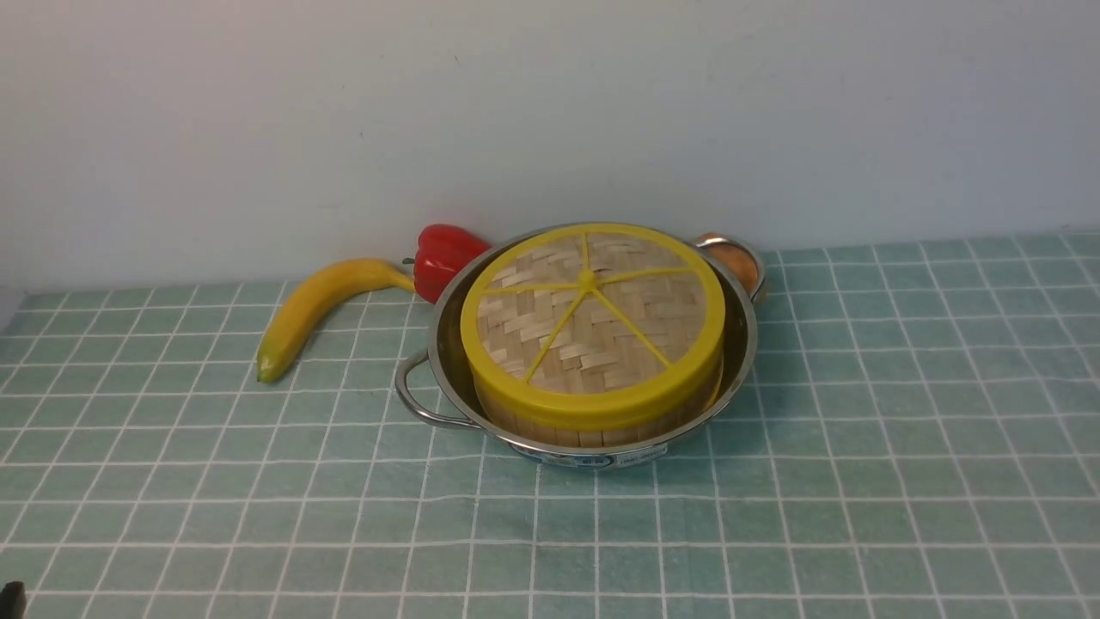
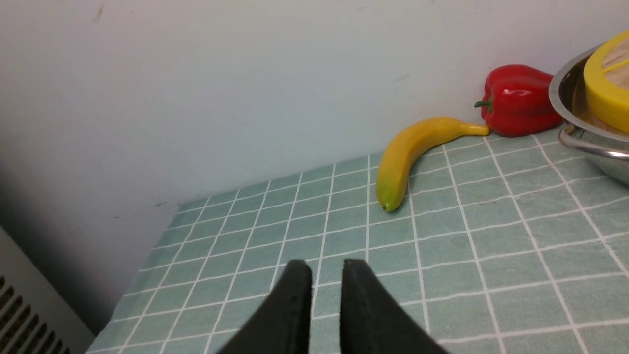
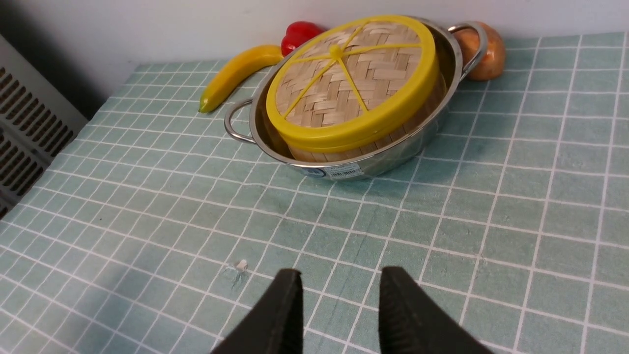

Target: Place the steamer in the pot on the blue tablecloth, and put the lid on the steamer.

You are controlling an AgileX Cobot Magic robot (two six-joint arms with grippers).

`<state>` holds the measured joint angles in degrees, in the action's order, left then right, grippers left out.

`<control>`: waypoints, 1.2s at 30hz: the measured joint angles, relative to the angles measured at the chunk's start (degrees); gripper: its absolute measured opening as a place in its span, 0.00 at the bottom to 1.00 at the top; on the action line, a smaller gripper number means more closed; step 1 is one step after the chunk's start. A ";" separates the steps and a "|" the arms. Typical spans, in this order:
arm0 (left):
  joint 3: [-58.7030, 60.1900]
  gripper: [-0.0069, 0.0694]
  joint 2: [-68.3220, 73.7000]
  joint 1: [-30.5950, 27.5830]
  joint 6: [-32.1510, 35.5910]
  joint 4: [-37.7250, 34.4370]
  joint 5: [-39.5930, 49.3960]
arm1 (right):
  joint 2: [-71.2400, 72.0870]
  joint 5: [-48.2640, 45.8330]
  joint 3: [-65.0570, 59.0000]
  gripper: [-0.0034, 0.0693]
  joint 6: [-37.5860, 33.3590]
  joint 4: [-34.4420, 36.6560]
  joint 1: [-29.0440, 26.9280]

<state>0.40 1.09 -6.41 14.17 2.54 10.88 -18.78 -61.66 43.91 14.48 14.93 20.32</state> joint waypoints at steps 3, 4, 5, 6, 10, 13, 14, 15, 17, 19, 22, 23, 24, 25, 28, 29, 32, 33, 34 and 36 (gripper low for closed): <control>0.00 0.22 0.00 0.00 0.00 0.00 0.00 | 0.00 0.00 0.00 0.38 0.00 0.00 0.00; 0.00 0.22 0.00 0.00 0.00 0.00 0.00 | 0.00 0.00 0.00 0.38 0.00 0.00 0.00; 0.00 0.22 0.00 0.00 0.00 0.00 0.00 | 0.00 0.00 0.00 0.38 0.00 0.00 0.00; 0.00 0.22 0.00 0.00 0.00 0.00 0.00 | 0.02 -0.05 0.00 0.38 -0.49 -0.18 0.00; 0.00 0.23 0.00 0.00 0.00 0.00 0.00 | 0.64 1.88 -0.27 0.38 -5.20 -2.65 -2.83; 0.00 0.24 0.00 0.00 0.00 0.00 0.00 | 1.41 9.94 -2.81 0.38 -11.07 -5.98 -9.43; 0.00 0.24 0.00 0.00 0.00 0.00 0.00 | 1.55 13.31 -4.31 0.38 -12.26 -6.85 -10.92; 0.00 0.24 0.00 0.00 0.00 0.00 0.00 | 1.78 15.99 -5.76 0.38 -13.24 -7.52 -12.32; 0.00 0.24 0.00 0.00 0.00 0.00 0.00 | 2.08 21.64 -9.62 0.38 -14.94 -8.45 -15.20; 0.00 0.25 0.00 0.00 0.00 0.00 0.00 | 2.26 26.13 -13.60 0.38 -15.52 -8.86 -16.91; 0.00 0.26 0.00 0.00 0.00 0.00 0.00 | 2.28 34.47 -22.43 0.38 -16.04 -8.91 -18.91; 0.00 0.26 0.00 0.00 0.00 0.00 0.00 | 2.28 36.71 -24.93 0.38 -16.15 -8.91 -19.32; 0.00 0.26 0.00 0.00 0.00 0.00 0.00 | 2.28 37.17 -25.43 0.38 -16.15 -8.91 -19.39; 0.00 0.26 0.00 0.00 0.00 0.00 0.00 | 2.28 39.34 -27.84 0.38 -16.19 -8.98 -19.76; 0.00 0.27 0.00 0.00 0.00 0.00 0.00 | 2.38 44.58 -33.74 0.38 -16.19 -9.05 -20.52; 0.00 0.27 0.00 0.00 0.00 0.00 0.00 | 3.01 46.00 -35.48 0.38 -16.19 -9.05 -20.53; 0.00 0.27 0.00 0.00 0.00 0.00 0.00 | 6.87 47.77 -39.29 0.38 -16.19 -9.05 -20.59; 0.00 0.28 0.00 0.00 0.00 0.00 0.00 | 8.87 48.05 -40.06 0.38 -16.19 -9.05 -20.59; 0.00 0.29 0.00 0.00 0.00 0.00 0.00 | 10.50 48.25 -40.62 0.38 -16.19 -9.05 -20.59; 0.00 0.29 0.00 0.00 0.00 0.00 0.00 | 14.16 48.44 -41.08 0.38 -16.19 -9.22 -20.59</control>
<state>0.40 1.09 -6.41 14.17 2.54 10.88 -4.62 -13.22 2.83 -1.71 5.70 -0.27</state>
